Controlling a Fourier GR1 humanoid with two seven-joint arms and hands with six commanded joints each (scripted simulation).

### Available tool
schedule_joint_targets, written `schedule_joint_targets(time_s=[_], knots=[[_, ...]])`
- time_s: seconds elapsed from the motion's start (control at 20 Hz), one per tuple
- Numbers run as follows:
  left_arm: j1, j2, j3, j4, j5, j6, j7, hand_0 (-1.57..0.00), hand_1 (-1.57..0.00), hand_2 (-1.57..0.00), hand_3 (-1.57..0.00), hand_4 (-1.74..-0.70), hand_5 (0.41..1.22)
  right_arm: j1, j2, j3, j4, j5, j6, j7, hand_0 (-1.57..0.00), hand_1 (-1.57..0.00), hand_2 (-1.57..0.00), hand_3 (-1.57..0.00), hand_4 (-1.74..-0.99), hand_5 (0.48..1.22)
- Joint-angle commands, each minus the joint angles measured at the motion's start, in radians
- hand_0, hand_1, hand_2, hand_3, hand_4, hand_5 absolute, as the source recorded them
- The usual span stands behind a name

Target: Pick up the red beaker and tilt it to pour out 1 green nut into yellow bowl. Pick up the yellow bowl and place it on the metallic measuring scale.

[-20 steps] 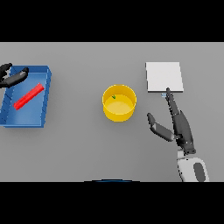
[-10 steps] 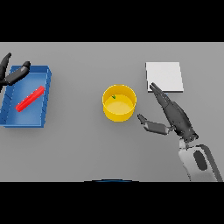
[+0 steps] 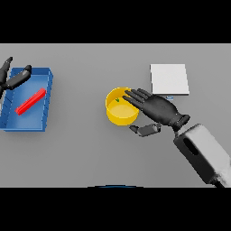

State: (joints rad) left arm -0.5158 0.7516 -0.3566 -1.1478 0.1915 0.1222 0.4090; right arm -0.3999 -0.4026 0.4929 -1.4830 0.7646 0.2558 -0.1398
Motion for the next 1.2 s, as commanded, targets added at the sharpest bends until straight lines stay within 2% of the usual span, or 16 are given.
schedule_joint_targets(time_s=[0.0,0.05,0.2,0.25,0.3,0.4,0.55,0.75,0.9,1.05,1.1,1.15], knots=[[-0.003,0.000,-0.001,-0.001,-0.001,0.000,0.004,0.00,0.00,0.00,0.00,-0.80,0.691,-0.028,-0.001,0.016,0.029,0.017,0.008,-0.008,0.00,0.00,0.00,0.00,-1.161,0.643],[-0.003,0.003,0.002,-0.001,0.002,-0.006,-0.007,0.00,0.00,0.00,0.00,-0.81,0.692,-0.042,-0.014,0.029,0.043,0.023,0.022,-0.041,0.00,0.00,0.00,0.00,-1.156,0.642],[0.004,0.005,0.006,0.003,0.009,-0.012,-0.011,0.00,0.00,0.00,0.00,-0.81,0.695,-0.103,-0.005,0.071,0.116,0.046,0.055,-0.077,0.00,0.00,0.00,0.00,-1.156,0.642],[0.000,0.008,0.010,-0.003,0.011,-0.011,-0.006,0.00,0.00,0.00,0.00,-0.81,0.696,-0.132,0.002,0.083,0.164,0.060,0.057,-0.079,0.00,0.00,0.00,0.00,-1.157,0.644],[-0.005,0.011,0.013,0.005,0.014,-0.017,0.000,0.00,0.00,0.00,0.00,-0.81,0.695,-0.147,0.010,0.097,0.168,0.058,0.080,-0.086,0.00,0.00,0.00,0.00,-1.155,0.646],[-0.003,0.008,0.009,-0.002,0.009,-0.010,0.002,0.00,0.00,0.00,0.00,-0.81,0.696,-0.193,0.031,0.126,0.224,0.080,0.101,-0.081,0.00,0.00,0.00,0.00,-1.161,0.658],[0.002,0.015,0.011,0.010,0.006,-0.016,-0.012,0.00,0.00,0.00,0.00,-0.81,0.700,-0.236,0.043,0.160,0.260,0.094,0.158,-0.077,0.00,0.00,0.00,0.00,-1.164,0.670],[0.006,0.013,0.007,0.004,0.004,-0.017,-0.017,0.00,0.00,0.00,0.00,-0.80,0.703,-0.267,0.053,0.191,0.327,0.114,0.178,-0.092,0.00,0.00,0.00,0.00,-1.181,0.674],[0.009,0.018,0.003,0.005,0.000,-0.021,-0.012,0.00,0.00,0.00,0.00,-0.79,0.708,-0.291,0.075,0.200,0.369,0.121,0.190,-0.073,0.00,0.00,0.00,-0.01,-1.188,0.693],[-0.001,0.017,0.001,0.014,-0.005,-0.024,-0.012,0.00,0.00,0.00,0.00,-0.79,0.714,-0.301,0.096,0.199,0.396,0.121,0.193,-0.048,0.00,-0.01,-0.04,-0.08,-1.234,0.770],[0.005,0.023,0.003,0.004,-0.004,-0.022,-0.015,0.00,0.00,0.00,0.00,-0.79,0.712,-0.295,0.084,0.200,0.391,0.120,0.191,-0.067,-0.05,-0.06,-0.09,-0.13,-1.261,0.809],[0.006,0.018,0.000,0.004,-0.006,-0.019,-0.019,0.00,0.00,0.00,0.00,-0.79,0.711,-0.294,0.079,0.201,0.377,0.119,0.191,-0.082,-0.19,-0.18,-0.19,-0.21,-1.309,0.891]])
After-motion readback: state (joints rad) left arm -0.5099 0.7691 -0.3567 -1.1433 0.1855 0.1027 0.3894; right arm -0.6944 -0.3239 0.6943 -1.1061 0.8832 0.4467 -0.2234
